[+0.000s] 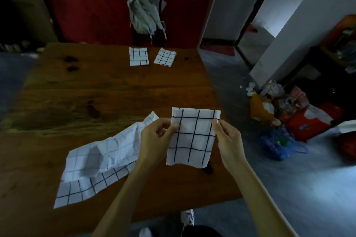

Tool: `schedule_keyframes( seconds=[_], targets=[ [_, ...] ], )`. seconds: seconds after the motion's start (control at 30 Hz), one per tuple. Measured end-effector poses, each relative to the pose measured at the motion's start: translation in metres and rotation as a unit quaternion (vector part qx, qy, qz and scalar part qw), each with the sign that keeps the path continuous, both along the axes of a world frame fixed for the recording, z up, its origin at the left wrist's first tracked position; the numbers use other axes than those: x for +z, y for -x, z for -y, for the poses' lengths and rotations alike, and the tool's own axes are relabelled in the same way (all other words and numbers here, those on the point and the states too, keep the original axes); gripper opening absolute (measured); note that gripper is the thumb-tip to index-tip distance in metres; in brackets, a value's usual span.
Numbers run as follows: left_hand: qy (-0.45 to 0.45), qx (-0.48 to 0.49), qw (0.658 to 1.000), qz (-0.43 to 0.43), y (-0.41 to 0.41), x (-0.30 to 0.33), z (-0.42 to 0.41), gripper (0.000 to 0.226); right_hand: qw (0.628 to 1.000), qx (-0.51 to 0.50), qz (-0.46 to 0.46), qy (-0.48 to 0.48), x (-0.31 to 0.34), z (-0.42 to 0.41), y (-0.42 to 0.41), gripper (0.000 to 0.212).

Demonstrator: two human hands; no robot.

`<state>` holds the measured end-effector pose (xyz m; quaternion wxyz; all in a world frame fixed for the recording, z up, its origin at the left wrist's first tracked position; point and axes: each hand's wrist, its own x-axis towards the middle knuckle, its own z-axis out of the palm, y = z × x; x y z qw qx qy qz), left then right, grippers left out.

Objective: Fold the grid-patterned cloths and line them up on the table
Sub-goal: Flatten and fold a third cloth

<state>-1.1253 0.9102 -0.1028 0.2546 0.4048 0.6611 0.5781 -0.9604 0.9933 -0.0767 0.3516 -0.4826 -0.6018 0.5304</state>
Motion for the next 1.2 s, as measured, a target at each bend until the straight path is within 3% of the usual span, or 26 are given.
schedule_keyframes(
  seconds=[0.13,0.27,0.37,0.53,0.9,1.0,1.2],
  targets=[
    [0.002,-0.016,1.000,-0.002,-0.014,0.002,-0.005,0.013,1.000,-0.003,0.004,0.003,-0.002,-0.007,-0.017,0.034],
    [0.005,-0.013,0.999,0.045,-0.046,0.005,-0.026,0.010,0.999,0.027,0.010,0.018,-0.002,-0.022,-0.054,0.013],
    [0.008,-0.007,1.000,0.010,-0.084,0.006,-0.044,0.011,0.998,0.036,0.030,0.043,-0.013,-0.031,-0.092,0.021],
    [0.029,-0.089,0.995,-0.026,-0.188,0.000,-0.086,0.005,0.998,-0.035,0.008,0.052,-0.034,-0.058,-0.195,0.016],
    [0.082,-0.168,0.982,0.036,-0.437,0.015,-0.196,0.020,0.990,-0.112,-0.058,0.066,-0.019,-0.139,-0.449,0.026],
    [0.076,-0.170,0.982,0.033,-0.467,0.023,-0.228,0.024,0.991,-0.128,-0.032,0.021,-0.013,-0.167,-0.477,0.029],
    [0.065,-0.165,0.984,0.031,-0.473,0.036,-0.298,0.034,0.979,-0.173,-0.107,-0.005,0.000,-0.235,-0.474,0.029]
  ],
)
